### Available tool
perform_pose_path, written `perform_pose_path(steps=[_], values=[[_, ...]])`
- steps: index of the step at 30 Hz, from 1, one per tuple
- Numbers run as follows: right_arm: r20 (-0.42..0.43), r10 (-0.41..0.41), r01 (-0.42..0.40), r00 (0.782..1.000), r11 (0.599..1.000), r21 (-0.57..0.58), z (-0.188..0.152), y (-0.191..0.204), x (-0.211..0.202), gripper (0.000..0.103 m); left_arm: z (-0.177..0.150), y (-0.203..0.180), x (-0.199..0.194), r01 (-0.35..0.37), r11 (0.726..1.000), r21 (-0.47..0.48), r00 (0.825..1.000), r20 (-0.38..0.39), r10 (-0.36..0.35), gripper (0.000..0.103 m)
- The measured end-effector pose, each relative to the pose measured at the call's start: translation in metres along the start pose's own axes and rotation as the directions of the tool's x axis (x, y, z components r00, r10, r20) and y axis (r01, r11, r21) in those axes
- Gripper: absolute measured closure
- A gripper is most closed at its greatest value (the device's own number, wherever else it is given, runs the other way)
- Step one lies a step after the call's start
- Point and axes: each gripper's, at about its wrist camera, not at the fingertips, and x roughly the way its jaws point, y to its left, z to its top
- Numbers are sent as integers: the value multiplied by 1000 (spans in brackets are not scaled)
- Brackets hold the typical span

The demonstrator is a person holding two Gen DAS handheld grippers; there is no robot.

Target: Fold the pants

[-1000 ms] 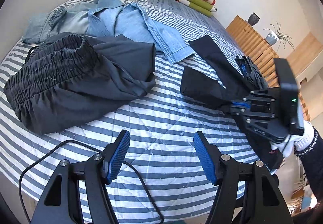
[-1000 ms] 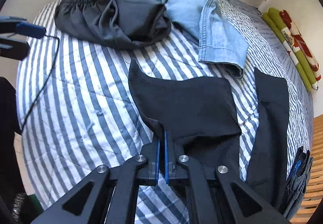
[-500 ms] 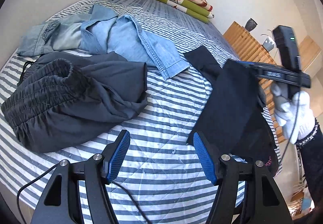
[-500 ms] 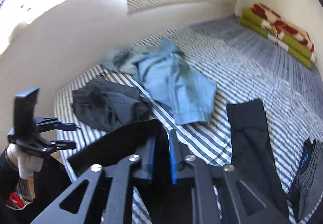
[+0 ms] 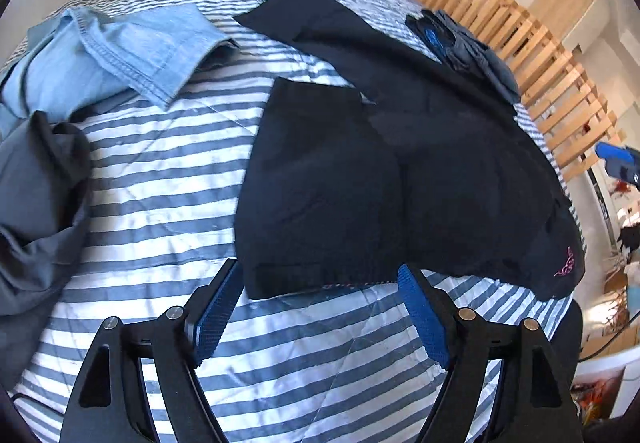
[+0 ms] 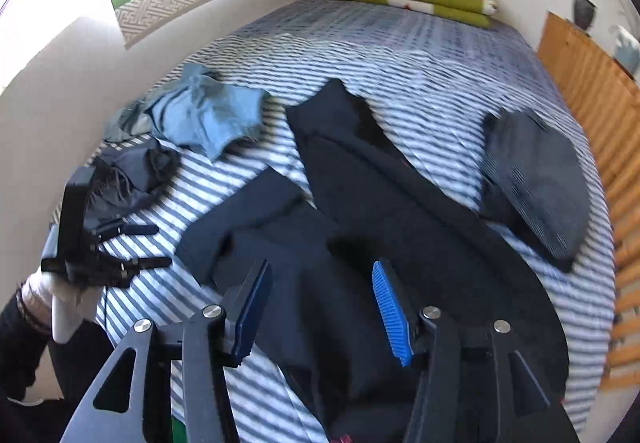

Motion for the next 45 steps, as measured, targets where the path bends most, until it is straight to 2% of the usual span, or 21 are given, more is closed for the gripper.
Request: perform_pose_path(steps=[3,5,7,8,10,11,12,14,17,20,23,24,31,33,35,37,39,41,42,44,45], values=[[-57,-119,126,991,983,136,-82,-45,-22,52,-5,-23,25,-60,994,88,997,-42,64,19],[-92,-186,203,978,945,255,-131,-71,-35,52,-8,-33,35,-115,984,135,992,-38,121,19],[-115,-196,226,974,891,394,-178,-94,-45,51,-6,-35,39,-149,978,144,988,-19,153,24],[-127,-176,215,976,866,451,-197,-103,-46,49,-3,-33,38,-145,982,124,989,-15,148,30],[-171,-146,214,974,837,503,-227,-116,-42,49,4,-25,33,-132,988,81,991,-15,133,68],[-192,-148,226,970,839,494,-236,-115,-39,49,8,-20,29,-139,988,62,990,-13,140,81],[-206,-153,235,966,852,467,-240,-113,-34,49,12,-13,25,-123,992,34,992,-13,124,85],[-219,-159,243,963,864,442,-244,-107,-20,48,17,2,13,-81,996,-42,997,-1,81,89],[-220,-114,201,969,881,427,-245,-106,0,48,25,16,-10,-85,992,-93,995,43,89,91],[-215,-147,224,966,887,403,-239,-106,11,50,33,29,-37,-72,987,-145,992,92,86,92],[-203,-104,180,974,899,400,-229,-102,14,101,42,46,-64,-41,977,-211,989,133,70,93],[-188,-78,151,979,899,412,-225,-102,11,103,44,51,-73,-36,974,-225,986,149,71,93],[-47,-32,48,998,915,401,-206,-82,-47,103,51,93,-141,-9,951,-309,965,246,89,94],[-48,9,10,999,928,371,-204,-75,-55,103,43,107,-146,-79,940,-333,960,227,161,93],[-78,4,21,997,948,317,-204,-69,-55,103,40,119,-132,-169,916,-363,960,151,237,82],[-103,-45,73,994,956,285,-205,-68,-52,95,34,126,-121,-204,911,-359,965,84,249,75],[-108,-79,110,991,942,317,-203,-85,-47,67,30,119,-121,-271,902,-337,942,98,320,75],[-81,-115,137,990,913,383,-199,-106,-47,66,31,107,-125,-293,900,-322,931,117,345,74],[-68,-117,135,991,901,412,-195,-121,-46,66,32,97,-128,-283,906,-315,932,135,338,74],[-64,-139,153,988,879,451,-186,-150,-39,63,33,68,-127,-228,943,-243,947,169,272,70],[-70,-162,176,984,871,458,-182,-163,-35,56,35,45,-123,-211,959,-188,954,174,244,67]])
